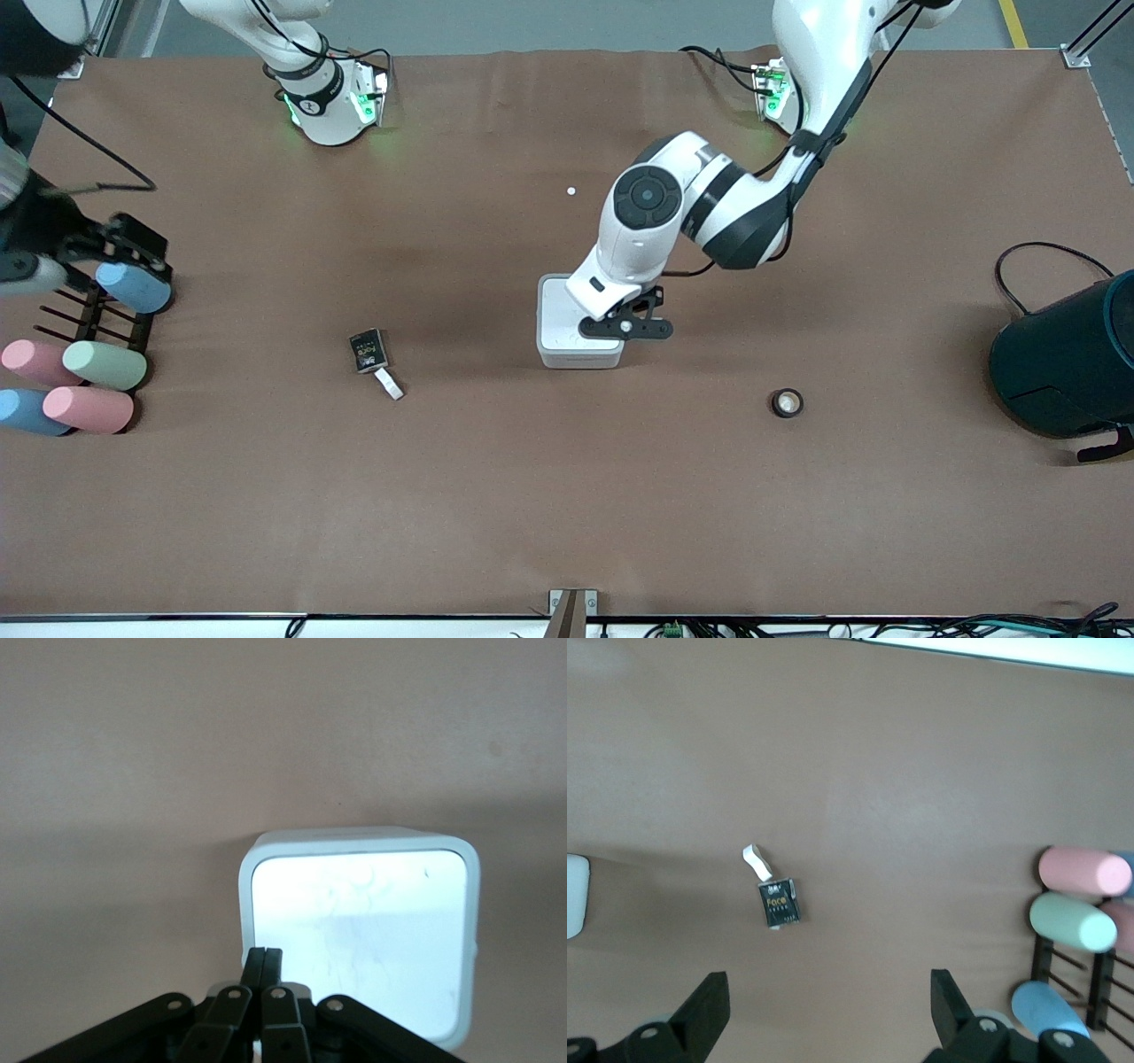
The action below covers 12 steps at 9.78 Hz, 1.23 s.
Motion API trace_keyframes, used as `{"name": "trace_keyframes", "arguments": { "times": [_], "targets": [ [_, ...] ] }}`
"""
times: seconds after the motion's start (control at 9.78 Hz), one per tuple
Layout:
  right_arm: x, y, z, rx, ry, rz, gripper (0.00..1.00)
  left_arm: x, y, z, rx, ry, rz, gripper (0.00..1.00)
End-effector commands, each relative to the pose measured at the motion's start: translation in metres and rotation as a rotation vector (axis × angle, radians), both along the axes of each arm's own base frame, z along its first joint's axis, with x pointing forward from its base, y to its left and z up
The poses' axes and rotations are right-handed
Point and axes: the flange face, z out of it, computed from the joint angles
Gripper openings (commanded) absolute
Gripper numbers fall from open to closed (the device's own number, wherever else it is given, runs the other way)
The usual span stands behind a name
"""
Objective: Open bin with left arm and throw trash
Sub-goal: 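Reach the left gripper to the white bin lid, then grip the bin lid with the left gripper while the right gripper reaches the packet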
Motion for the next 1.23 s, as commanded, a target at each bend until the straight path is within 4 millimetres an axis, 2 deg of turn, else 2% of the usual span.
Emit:
{"name": "trace_keyframes", "arguments": {
  "times": [0.0, 0.1, 0.2, 0.41, 0.51, 0.61, 0.72, 0.92, 1.02, 1.12],
  "targets": [
    [0.028, 0.023, -0.039, 0.000, -0.014, 0.093, 1.00, 0.002, -0.019, -0.019, -0.012, -0.017, 0.018, 0.00],
    [0.044, 0.030, -0.066, 0.003, -0.017, 0.100, 1.00, -0.005, -0.027, -0.022, -0.012, -0.011, 0.010, 0.00],
    [0.056, 0.047, -0.099, 0.002, 0.001, 0.124, 1.00, -0.012, -0.035, -0.021, -0.014, -0.011, 0.003, 0.00],
    [0.071, 0.078, -0.173, -0.002, 0.076, 0.165, 1.00, -0.010, -0.044, -0.026, -0.026, -0.006, 0.018, 0.00],
    [0.075, 0.103, -0.204, -0.004, 0.084, 0.198, 1.00, -0.018, -0.053, -0.033, -0.020, 0.001, 0.011, 0.00],
    [0.072, 0.134, -0.227, -0.009, 0.098, 0.234, 1.00, -0.018, -0.053, -0.041, -0.014, 0.008, 0.014, 0.00],
    [0.072, 0.135, -0.246, -0.011, 0.124, 0.232, 1.00, -0.020, -0.054, -0.050, -0.008, 0.017, 0.012, 0.00],
    [0.071, 0.145, -0.298, -0.017, 0.146, 0.249, 1.00, -0.025, -0.059, -0.062, -0.003, 0.020, -0.002, 0.00],
    [0.064, 0.145, -0.316, -0.016, 0.139, 0.250, 0.99, -0.024, -0.059, -0.062, -0.003, 0.018, -0.002, 0.00],
    [0.064, 0.146, -0.322, -0.014, 0.121, 0.251, 0.98, -0.021, -0.058, -0.051, -0.011, 0.005, -0.001, 0.00]
  ]
}}
